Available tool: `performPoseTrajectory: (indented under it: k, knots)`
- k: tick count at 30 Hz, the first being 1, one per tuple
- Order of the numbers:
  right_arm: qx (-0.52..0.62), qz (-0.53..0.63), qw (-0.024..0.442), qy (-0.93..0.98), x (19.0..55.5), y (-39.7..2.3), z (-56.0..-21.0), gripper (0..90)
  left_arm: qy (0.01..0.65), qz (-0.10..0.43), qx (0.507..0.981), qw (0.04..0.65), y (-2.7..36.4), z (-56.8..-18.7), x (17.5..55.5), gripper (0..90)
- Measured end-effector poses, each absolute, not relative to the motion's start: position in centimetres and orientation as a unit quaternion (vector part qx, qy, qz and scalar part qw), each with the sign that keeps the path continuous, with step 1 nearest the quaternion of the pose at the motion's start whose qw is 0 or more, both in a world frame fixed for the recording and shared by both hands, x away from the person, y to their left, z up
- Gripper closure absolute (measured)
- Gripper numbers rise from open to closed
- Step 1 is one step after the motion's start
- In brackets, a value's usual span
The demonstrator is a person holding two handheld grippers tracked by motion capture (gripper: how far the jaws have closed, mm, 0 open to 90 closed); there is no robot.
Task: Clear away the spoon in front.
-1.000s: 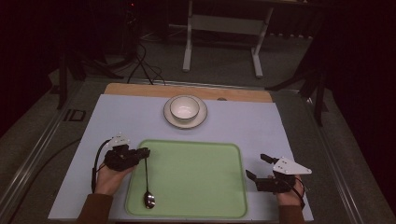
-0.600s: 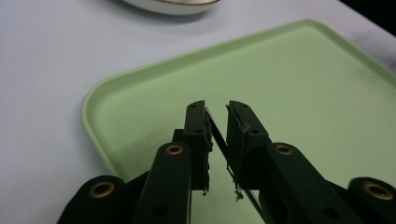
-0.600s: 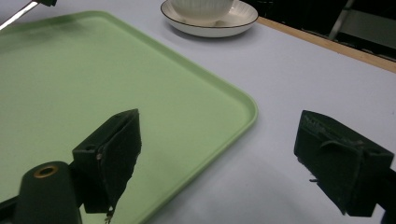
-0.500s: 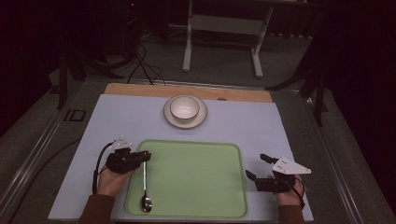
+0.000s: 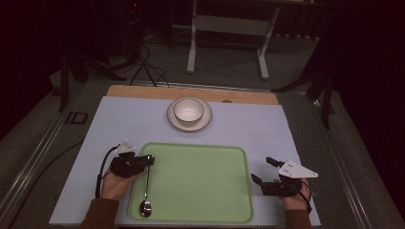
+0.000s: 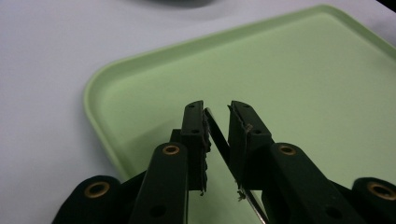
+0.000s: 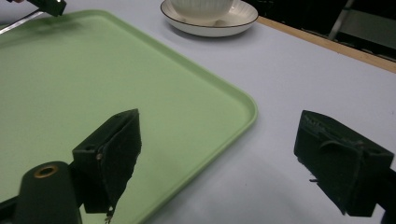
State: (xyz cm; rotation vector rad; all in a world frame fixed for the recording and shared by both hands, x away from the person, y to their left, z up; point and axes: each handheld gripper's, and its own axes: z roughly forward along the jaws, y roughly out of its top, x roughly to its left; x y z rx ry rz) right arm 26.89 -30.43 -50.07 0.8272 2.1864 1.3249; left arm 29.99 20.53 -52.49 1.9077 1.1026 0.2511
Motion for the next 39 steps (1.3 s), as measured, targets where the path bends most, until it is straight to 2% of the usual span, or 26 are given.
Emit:
performPoseTrajectory:
  k: [6, 8, 11, 14, 26, 34, 39]
  knots:
    - [0.299, 0.479, 0.226, 0.794, 26.9, -30.4, -50.1, 14.4, 0.447, 0.116, 0.773, 0.435, 20.3, -52.9, 30.4, 68.8]
    - [0.299, 0.479, 0.226, 0.794, 26.9, -30.4, -50.1, 14.4, 0.450, 0.133, 0.773, 0.427, 20.3, -52.9, 30.4, 57.7]
    - [0.298, 0.478, 0.225, 0.795, 26.9, -30.4, -50.1, 14.4, 0.455, 0.159, 0.769, 0.420, 20.2, -52.8, 30.4, 46.1]
    - [0.299, 0.479, 0.226, 0.794, 26.9, -30.4, -50.1, 14.5, 0.456, 0.176, 0.764, 0.421, 20.4, -52.6, 30.4, 42.0]
    - [0.299, 0.480, 0.227, 0.793, 26.9, -30.5, -50.0, 14.5, 0.471, 0.231, 0.727, 0.443, 22.3, -50.9, 29.2, 39.9]
    - [0.304, 0.482, 0.229, 0.789, 26.9, -30.8, -50.0, 14.4, 0.467, 0.295, 0.709, 0.439, 23.7, -49.7, 27.5, 40.1]
    - [0.307, 0.486, 0.232, 0.785, 26.9, -31.1, -49.9, 14.4, 0.475, 0.314, 0.688, 0.451, 25.1, -49.2, 26.0, 40.3]
